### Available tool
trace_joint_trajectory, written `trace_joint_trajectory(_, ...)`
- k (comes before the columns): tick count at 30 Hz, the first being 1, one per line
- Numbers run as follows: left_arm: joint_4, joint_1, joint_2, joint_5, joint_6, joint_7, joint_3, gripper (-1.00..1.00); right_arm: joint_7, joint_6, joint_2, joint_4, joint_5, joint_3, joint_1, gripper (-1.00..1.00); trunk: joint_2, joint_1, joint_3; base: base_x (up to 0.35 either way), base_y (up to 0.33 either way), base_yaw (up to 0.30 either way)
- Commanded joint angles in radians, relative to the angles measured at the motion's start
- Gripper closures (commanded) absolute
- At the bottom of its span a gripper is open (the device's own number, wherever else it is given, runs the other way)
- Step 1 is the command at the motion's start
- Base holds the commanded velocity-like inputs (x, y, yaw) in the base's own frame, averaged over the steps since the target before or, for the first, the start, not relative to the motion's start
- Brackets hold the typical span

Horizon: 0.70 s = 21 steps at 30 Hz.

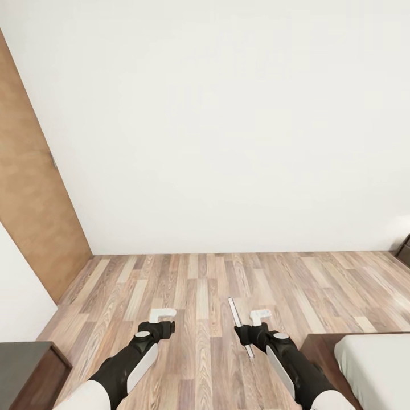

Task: In the bedroom, move the book from the bed onto either nightstand, and place the two sandals side by side next to the bed.

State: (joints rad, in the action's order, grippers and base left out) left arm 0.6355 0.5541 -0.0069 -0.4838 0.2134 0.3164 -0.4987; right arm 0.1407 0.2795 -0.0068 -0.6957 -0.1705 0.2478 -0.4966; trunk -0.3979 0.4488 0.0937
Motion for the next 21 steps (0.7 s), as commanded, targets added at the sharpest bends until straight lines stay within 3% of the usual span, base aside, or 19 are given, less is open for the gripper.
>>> trace_joint_trajectory(1,0.003,0.001,0.001,-0.009,0.003,0.008,-0.005,-1.00,-0.005,0.010,-0.001,-0.011,-0.009,0.003,0.000,1.00,-0.002,0.001,0.002,0.336,0.000,0.000)
trace_joint_trajectory(5,0.033,0.001,0.007,-0.014,0.008,0.002,-0.003,-1.00,-0.077,0.039,0.002,-0.038,-0.009,-0.027,0.000,1.00,-0.002,0.001,0.002,0.336,0.000,0.000)
trace_joint_trajectory(6,0.043,0.001,0.010,-0.016,0.010,0.002,-0.001,-1.00,-0.116,0.047,0.003,-0.044,-0.009,-0.063,0.000,1.00,-0.002,0.001,0.002,0.336,0.000,0.000)
trace_joint_trajectory(10,0.049,0.001,0.010,-0.018,0.013,0.000,-0.001,-1.00,-0.140,0.049,0.003,-0.049,-0.007,-0.093,0.000,1.00,-0.002,0.001,0.002,0.336,0.000,0.000)
trace_joint_trajectory(17,0.050,0.001,0.010,-0.019,0.016,-0.002,-0.003,-1.00,-0.145,0.050,0.001,-0.051,-0.002,-0.094,0.000,1.00,-0.002,0.001,0.002,0.336,0.000,-0.005)
trace_joint_trajectory(21,0.050,0.001,0.010,-0.020,0.017,-0.002,-0.003,-1.00,-0.145,0.047,0.001,-0.051,-0.001,-0.093,0.000,1.00,-0.002,0.001,0.001,0.336,0.000,-0.182)
